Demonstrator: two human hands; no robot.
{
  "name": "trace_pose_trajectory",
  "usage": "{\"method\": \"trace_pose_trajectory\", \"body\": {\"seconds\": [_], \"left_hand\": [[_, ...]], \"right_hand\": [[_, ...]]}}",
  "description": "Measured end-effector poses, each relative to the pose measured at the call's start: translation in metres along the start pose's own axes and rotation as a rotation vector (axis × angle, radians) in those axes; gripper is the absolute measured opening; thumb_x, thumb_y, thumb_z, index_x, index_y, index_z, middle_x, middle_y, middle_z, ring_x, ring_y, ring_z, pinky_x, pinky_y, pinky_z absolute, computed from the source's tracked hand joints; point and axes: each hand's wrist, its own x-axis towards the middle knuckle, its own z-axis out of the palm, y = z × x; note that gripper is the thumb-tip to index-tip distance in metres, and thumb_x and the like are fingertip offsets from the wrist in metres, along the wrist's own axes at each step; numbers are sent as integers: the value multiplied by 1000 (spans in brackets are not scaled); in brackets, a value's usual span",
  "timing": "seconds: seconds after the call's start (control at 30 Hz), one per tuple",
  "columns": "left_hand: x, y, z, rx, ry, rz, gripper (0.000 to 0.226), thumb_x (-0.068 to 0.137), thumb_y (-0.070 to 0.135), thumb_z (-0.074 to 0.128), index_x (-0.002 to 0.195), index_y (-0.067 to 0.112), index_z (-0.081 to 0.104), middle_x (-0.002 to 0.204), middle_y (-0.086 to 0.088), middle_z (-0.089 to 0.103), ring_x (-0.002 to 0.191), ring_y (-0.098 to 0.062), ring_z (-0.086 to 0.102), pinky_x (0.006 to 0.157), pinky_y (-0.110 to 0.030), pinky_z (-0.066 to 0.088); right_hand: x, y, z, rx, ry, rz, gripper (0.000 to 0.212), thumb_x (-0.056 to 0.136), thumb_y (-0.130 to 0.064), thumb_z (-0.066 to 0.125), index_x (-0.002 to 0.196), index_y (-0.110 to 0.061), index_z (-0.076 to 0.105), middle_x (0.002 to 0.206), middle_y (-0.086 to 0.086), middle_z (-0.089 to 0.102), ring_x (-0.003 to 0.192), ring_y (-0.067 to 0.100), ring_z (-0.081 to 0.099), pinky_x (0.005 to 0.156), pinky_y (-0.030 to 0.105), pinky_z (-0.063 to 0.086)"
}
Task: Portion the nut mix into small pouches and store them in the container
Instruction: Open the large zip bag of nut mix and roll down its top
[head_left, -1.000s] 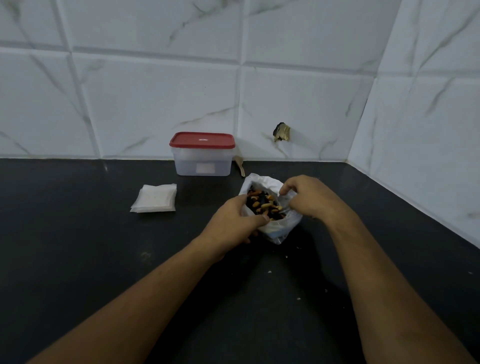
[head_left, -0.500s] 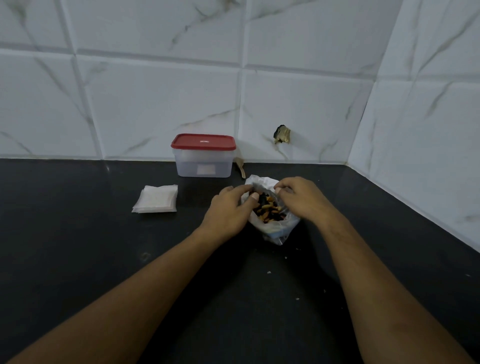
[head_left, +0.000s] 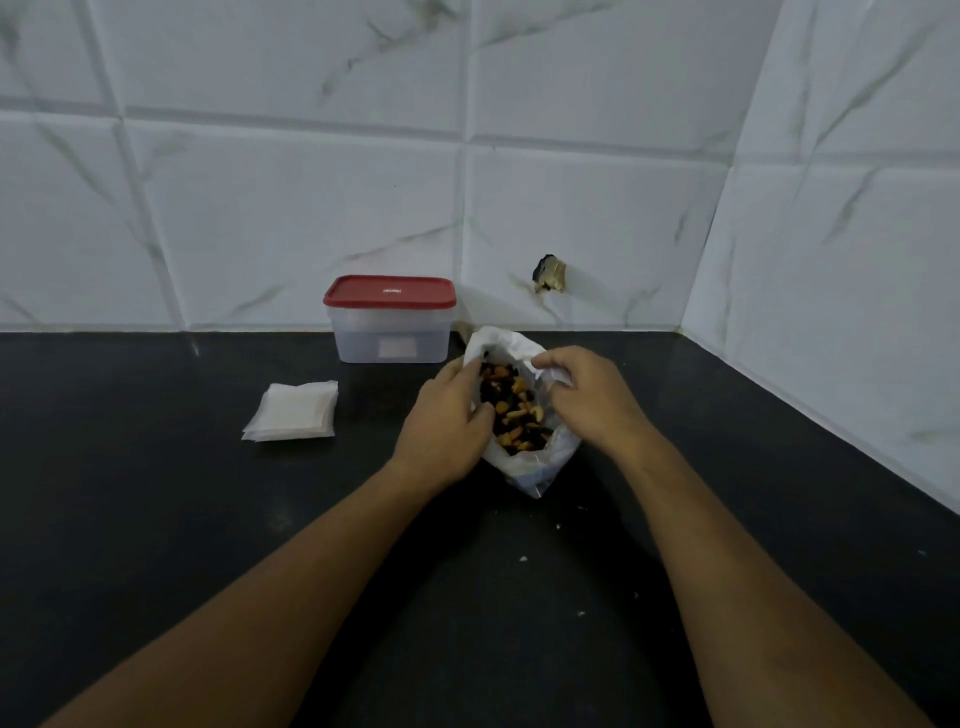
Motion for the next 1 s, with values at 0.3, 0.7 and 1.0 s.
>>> {"method": "trace_pose_trajectory", "body": {"seconds": [0.3, 0.7, 1.0], "left_hand": [[3, -3, 2, 64, -60, -76, 67, 103, 27, 55, 161, 20, 23, 166, -6, 25, 150, -30, 28, 118, -45, 31], [-2, 5, -1, 103, -100, -98, 44, 101, 27, 59, 143, 14, 53, 142, -6, 53, 121, -16, 56, 90, -24, 43], [-6, 4, 2, 190, -120, -71, 51, 101, 36, 54, 148, 17, 45, 147, -7, 47, 132, -25, 48, 109, -45, 46]], "right_hand": [[2, 5, -2, -72, -83, 3, 46, 95, -16, 66, 139, -27, 59, 129, -1, 62, 113, 14, 60, 93, 31, 50], [4, 9, -14, -189, -103, 127, 29, 90, -13, 65, 112, -31, 63, 106, -3, 68, 92, 17, 66, 86, 44, 59], [5, 12, -4, -231, -123, 78, 20, 92, -22, 65, 110, -30, 67, 108, 0, 70, 94, 19, 66, 85, 42, 57]]}}
